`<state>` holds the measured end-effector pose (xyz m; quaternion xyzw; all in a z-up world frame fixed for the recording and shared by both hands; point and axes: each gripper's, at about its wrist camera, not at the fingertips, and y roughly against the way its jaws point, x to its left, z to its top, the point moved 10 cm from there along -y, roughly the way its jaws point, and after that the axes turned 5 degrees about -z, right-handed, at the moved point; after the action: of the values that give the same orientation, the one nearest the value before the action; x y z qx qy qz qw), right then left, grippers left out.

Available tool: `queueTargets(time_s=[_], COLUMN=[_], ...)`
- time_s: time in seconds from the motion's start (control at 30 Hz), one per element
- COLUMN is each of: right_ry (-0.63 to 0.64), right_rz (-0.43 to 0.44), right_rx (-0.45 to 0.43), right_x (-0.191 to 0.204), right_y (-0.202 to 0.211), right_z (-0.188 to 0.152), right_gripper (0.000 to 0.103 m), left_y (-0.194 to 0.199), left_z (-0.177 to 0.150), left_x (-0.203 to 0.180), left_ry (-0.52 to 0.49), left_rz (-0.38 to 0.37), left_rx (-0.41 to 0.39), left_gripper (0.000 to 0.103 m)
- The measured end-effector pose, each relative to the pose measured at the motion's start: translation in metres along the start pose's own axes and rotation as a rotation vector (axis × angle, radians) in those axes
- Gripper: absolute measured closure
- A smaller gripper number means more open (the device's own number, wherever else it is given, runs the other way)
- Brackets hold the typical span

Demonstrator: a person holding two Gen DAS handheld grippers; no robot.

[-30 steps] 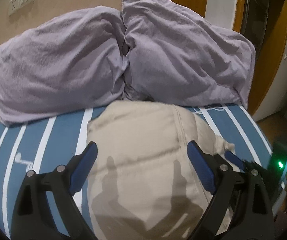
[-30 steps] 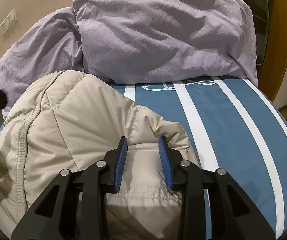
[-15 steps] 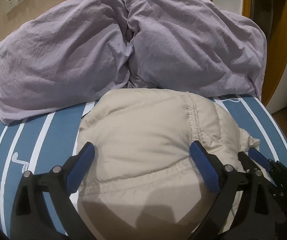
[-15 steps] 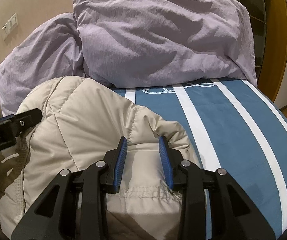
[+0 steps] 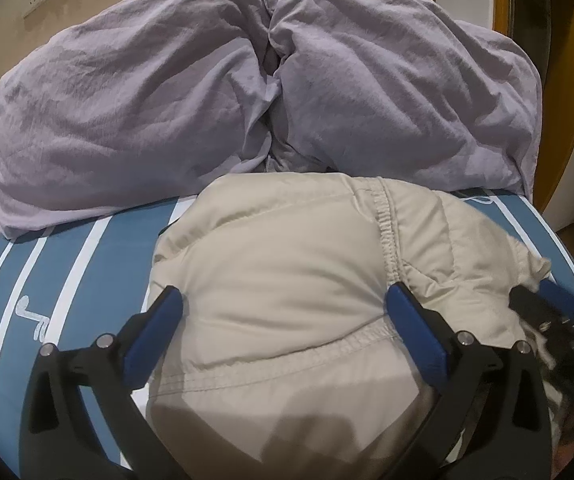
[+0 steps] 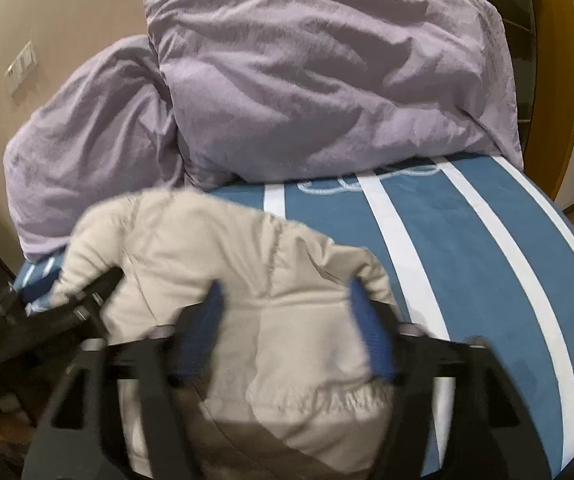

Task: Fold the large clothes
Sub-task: 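Press the folded jacket bundle flat with both tools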

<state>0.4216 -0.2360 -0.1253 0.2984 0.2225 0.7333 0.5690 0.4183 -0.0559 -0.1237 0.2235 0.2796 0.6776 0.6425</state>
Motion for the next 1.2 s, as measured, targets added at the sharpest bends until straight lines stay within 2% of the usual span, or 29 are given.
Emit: queueTargets(time_s=[0.1,0.17,0.2,0.37,0.5,1.2], right_ry=[0.017,0.027,0.027,0.010,0.028,0.003], right_rz=[-0.022,-0.039,-0.047,-0.093,-0.133,-0.129], right_rx=[-0.049,-0.061,-0.062,-0.031,-0.053,-0.053], right_x=[0.006,0.008,0.009,0.001,0.001,-0.004], right_y=[0.004,0.002,-0.001,-0.022,-0.026,-0.033], right_z=[0.019,0.026,0.028,0.014,0.008,0.000], right_gripper=[0.030,0.038,0.039,0.039,0.038,0.036], left_y=[0.000,0.000,0.000,0.001,0.001,-0.001], left_z=[-0.001,-0.001,-0.001,-0.001,-0.001,-0.002], left_x=[0.000,0.000,0.000,0.001,-0.001,-0.003], left_ry=[-0.004,-0.003,-0.002,0.001,-0.004,-0.009], left_rz=[0.006,0.005,0.003,-0.006,-0.005,-0.004], left_rx=[-0.003,-0.004,-0.004,-0.009,-0.016,-0.021], left_gripper=[0.002,0.002,0.002,0.002,0.002,0.002])
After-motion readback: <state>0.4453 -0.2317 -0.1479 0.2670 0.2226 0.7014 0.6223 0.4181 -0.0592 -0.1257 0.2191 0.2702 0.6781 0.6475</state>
